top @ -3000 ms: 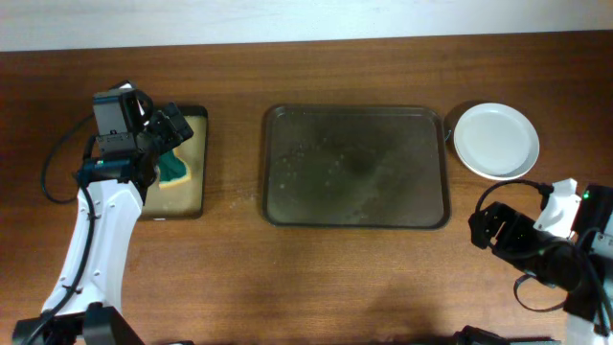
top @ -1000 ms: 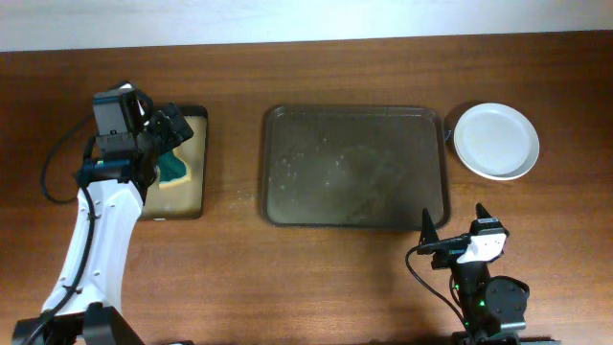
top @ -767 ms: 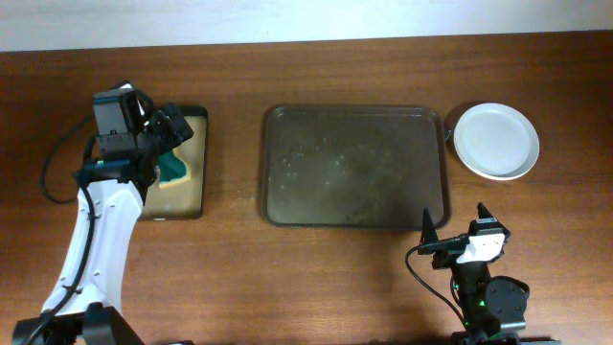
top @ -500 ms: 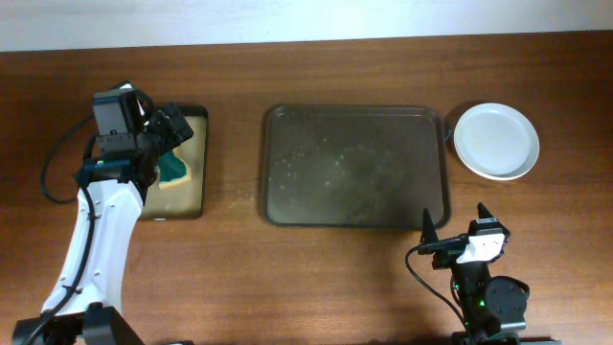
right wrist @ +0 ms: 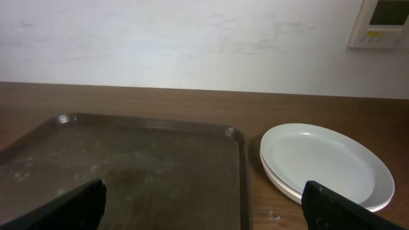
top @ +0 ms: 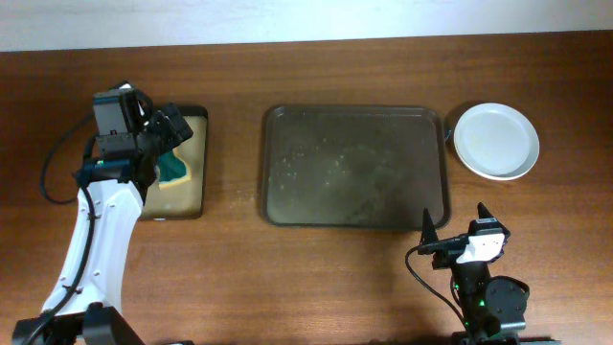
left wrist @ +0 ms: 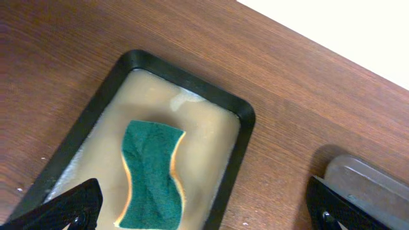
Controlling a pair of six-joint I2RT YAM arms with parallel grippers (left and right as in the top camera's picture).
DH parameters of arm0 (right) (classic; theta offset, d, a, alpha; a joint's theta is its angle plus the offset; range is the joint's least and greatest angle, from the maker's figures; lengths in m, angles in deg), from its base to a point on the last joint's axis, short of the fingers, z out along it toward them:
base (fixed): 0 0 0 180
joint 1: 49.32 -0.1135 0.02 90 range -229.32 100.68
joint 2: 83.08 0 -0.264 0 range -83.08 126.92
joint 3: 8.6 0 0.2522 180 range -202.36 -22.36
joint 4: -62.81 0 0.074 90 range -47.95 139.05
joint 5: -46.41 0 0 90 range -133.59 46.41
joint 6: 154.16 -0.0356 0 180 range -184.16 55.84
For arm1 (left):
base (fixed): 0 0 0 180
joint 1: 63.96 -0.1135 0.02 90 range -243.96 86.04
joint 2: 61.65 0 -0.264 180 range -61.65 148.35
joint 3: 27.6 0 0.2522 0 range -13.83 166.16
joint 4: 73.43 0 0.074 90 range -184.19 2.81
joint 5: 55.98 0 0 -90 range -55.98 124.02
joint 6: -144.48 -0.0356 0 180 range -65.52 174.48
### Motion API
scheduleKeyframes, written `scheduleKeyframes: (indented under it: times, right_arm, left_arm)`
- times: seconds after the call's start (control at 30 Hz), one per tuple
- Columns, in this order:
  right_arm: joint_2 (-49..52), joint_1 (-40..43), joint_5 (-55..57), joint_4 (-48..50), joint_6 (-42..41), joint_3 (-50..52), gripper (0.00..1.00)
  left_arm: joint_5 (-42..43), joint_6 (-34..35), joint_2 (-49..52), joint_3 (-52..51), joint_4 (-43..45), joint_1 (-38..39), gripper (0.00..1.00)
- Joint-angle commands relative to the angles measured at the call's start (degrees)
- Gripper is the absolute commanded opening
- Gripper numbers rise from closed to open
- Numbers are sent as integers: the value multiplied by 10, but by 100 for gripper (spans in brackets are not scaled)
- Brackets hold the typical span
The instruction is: Clean dirty plates on tray and stack at the side
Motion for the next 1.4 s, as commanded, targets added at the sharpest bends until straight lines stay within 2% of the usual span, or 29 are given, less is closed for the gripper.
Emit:
scheduleKeyframes:
  times: [0.0,0.1,0.2,0.3,0.37,0.53,0.63,0.73,0.97,1.1,1.2,1.37]
  right_arm:
    - [-6,-3,11,-4,4,4,98]
    - [-6,-3,11,-4,4,4,99]
    - [-6,-3,11,-4,4,4,98]
    - [-6,-3,11,-4,4,4,98]
    - [-6,-3,11,-4,4,4,98]
    - [-6,-3,11,-4,4,4,98]
    - [-6,-3,11,-4,4,4,98]
    - [-6,-3,11,-4,4,4,98]
    - [-6,-3,11,-4,4,4,98]
    - [-6,-3,11,-4,4,4,98]
    - [-6,-3,11,-4,4,4,98]
    - [-6,-3,11,-3,4,4,98]
  left_arm:
    - [-31,-1,-40,4,-47,-1,99]
    - [-30,-1,-90,-13,-111,0,99]
    - [-16,-2,-146,-79,-90,3,99]
    - [11,-29,-221,-197,17,17,99]
    - [65,-68,-295,-303,140,26,99]
    - [108,-75,-453,-495,333,27,99]
    - [108,-75,-547,-598,427,27,100]
    - [108,-75,-597,-660,480,27,99]
    - [101,-141,-683,-657,351,27,99]
    - [75,-156,-796,-657,195,27,99]
    - [66,-156,-840,-657,187,27,99]
    - [66,-164,-843,-657,186,27,99]
